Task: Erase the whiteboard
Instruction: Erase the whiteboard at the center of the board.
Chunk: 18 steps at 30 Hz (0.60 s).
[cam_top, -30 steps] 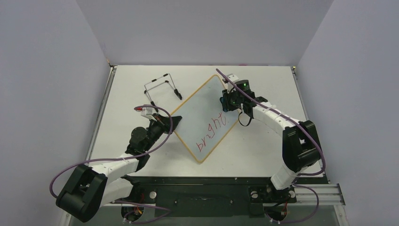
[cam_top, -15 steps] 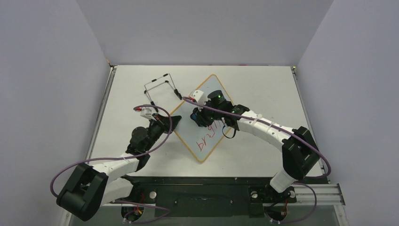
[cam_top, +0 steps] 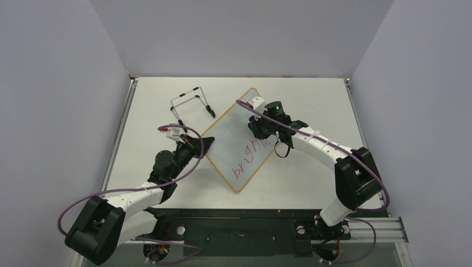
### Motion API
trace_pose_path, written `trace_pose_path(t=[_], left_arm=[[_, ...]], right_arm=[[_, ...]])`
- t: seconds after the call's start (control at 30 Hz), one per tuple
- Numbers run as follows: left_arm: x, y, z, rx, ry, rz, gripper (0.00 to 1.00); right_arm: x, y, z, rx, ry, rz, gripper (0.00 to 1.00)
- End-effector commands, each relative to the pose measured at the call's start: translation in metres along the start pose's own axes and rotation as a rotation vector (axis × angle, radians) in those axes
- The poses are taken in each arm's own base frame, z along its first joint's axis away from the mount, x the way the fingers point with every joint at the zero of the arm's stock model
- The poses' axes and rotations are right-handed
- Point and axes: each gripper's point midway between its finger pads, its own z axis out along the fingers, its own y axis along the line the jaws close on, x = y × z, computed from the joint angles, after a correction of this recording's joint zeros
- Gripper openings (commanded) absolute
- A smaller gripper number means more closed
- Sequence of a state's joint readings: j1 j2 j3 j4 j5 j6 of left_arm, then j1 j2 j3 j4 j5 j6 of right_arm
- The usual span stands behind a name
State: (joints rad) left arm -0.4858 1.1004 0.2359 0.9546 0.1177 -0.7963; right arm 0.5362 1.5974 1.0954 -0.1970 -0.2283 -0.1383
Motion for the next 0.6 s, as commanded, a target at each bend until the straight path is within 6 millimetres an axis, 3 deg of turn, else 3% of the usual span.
trace_pose_path(t=[0.0,0.17,0.23,0.3,0.4,0.47,0.57], left_arm=[[-0.021,-0.035,0.004,0.126,-0.062,0.008,0.00],[-0.022,-0.034,0.003,0.119,-0.069,-0.002,0.00],[-0.024,-0.034,0.002,0.115,-0.074,-0.002,0.00],[-0.025,-0.035,0.002,0.114,-0.075,0.001,0.00],[-0.026,-0.036,0.001,0.114,-0.074,0.002,0.00],[-0.026,-0.037,0.000,0.116,-0.075,0.003,0.00],[-0.026,-0.037,-0.002,0.116,-0.074,0.007,0.00]], right_arm=[[-0.037,0.013,-0.002,0.029,-0.121,-0.052,0.00],[-0.052,0.071,-0.010,-0.108,-0.157,-0.171,0.00],[-0.058,0.104,-0.016,-0.181,-0.176,-0.221,0.00],[-0.062,0.122,-0.019,-0.220,-0.183,-0.245,0.00],[-0.065,0.127,-0.019,-0.228,-0.181,-0.228,0.00],[-0.071,0.117,-0.017,-0.204,-0.189,-0.193,0.00],[-0.075,0.086,-0.013,-0.137,-0.193,-0.094,0.00]])
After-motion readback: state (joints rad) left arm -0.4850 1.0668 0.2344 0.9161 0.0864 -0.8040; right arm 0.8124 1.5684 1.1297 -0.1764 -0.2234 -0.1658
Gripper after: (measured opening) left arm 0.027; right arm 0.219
